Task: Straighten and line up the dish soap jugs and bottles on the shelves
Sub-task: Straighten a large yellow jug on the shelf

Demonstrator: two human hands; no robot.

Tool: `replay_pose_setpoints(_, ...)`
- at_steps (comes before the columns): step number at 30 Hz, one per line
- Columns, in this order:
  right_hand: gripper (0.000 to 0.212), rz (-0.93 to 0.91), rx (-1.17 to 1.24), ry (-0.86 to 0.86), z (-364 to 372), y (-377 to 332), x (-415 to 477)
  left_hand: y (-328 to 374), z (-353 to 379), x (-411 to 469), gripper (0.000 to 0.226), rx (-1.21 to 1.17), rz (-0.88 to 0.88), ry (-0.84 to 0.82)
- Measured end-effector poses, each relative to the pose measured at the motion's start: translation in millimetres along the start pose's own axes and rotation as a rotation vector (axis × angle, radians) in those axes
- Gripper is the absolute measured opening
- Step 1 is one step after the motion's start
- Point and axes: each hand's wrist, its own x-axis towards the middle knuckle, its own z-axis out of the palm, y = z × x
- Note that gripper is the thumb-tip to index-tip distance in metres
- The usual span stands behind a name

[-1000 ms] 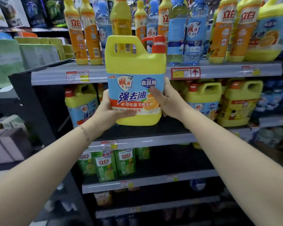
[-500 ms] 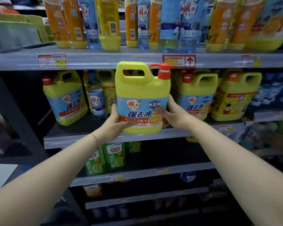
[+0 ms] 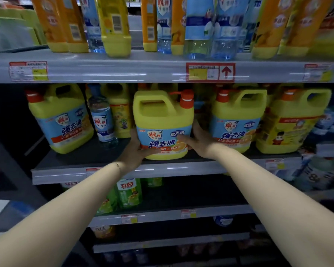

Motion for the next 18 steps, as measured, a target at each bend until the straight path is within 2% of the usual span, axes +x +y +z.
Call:
replay_pose_setpoints(5, 0.061, -0.005, -0.026, 0.029, -8.0, 19.6, 8.3, -5.2, 12.2, 19.3, 0.083, 0.016, -0.017, -0.006)
replay_pose_setpoints(13, 0.033, 0.049, -0.173, 0.251, -18.0, 13.1, 14.8, -4.1, 11.7, 55.2, 0.097, 0.091, -0.010, -0.088)
replay_pose_setpoints(15, 0.041, 0.078, -0.262, 0.275, -21.0, 10.7, 10.5, -4.3, 11.2, 58.1, 0.100, 0.104, -0.019, -0.111)
replay_pose_setpoints(18, 0.064, 0.203, -0.500, 0.300, -29.1, 13.3, -7.0, -2.4, 10.8, 57.8, 0.102, 0.116, -0.037, -0.130)
